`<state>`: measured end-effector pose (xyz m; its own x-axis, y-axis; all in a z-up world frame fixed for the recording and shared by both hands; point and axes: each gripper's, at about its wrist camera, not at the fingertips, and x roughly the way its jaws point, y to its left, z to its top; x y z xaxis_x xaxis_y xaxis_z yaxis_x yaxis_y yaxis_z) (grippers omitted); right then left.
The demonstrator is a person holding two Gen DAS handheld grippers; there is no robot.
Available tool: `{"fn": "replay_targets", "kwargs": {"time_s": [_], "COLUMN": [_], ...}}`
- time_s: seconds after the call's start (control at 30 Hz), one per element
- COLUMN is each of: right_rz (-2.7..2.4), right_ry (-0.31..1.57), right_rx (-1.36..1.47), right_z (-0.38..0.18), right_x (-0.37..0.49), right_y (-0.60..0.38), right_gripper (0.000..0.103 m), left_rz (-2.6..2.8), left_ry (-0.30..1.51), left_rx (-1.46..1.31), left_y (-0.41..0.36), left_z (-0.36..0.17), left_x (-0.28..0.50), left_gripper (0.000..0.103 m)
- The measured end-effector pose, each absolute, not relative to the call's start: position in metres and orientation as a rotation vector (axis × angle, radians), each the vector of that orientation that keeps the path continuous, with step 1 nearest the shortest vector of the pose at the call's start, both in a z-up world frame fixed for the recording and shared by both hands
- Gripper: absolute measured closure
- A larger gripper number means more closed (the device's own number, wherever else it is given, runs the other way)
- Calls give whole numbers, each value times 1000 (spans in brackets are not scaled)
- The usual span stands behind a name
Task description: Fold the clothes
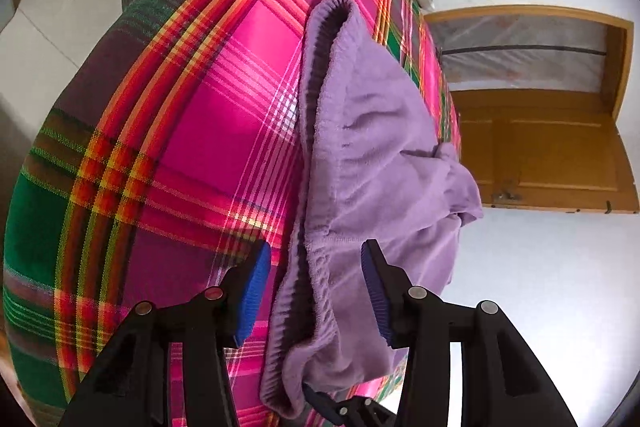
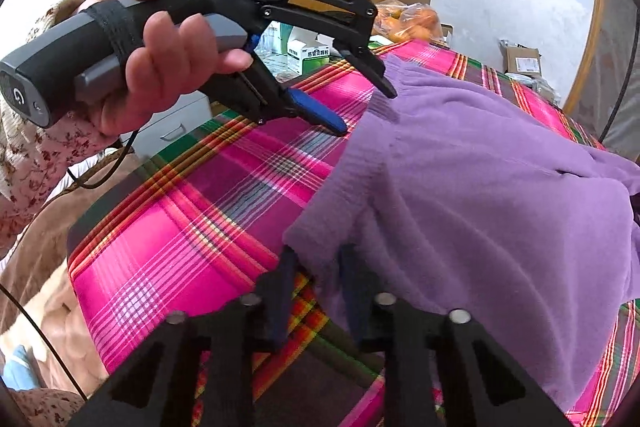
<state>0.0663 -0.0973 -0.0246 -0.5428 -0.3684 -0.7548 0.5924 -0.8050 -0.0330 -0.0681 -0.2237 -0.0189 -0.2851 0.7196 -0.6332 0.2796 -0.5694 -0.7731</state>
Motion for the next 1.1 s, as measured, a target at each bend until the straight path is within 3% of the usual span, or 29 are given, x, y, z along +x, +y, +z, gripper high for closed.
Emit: {"fn": "replay_targets", "kwargs": {"time_s": [0.7,0.73,0.83,0.97,1.1], "right_rz": [-2324,-2326,-2325,-2321,-2317], "right_ry": [215,212,200,203,222], "right_rx": [922,924,933,947,955], "right_z": [7,7,6,4,2], "right_x": [76,76,76,76,76], "right_y": [-77,-77,-75,-77,-79], "right_gripper": [93,93,93,93,93], "left_rz": [1829,1826,1851,1875,1904], "left_ry": [-1345,-1351,-1328,-1312,-1305], "left_rx": [-1641,-1638,-1654,-1653,-1610], "left_y": [-203,-202,-199,-199,-199], "left_z": [-27,-28,-29,-31,-33], "left_x": [-73,-74,-75,-77,-77], "left_gripper": [57,58,79,91,92]}}
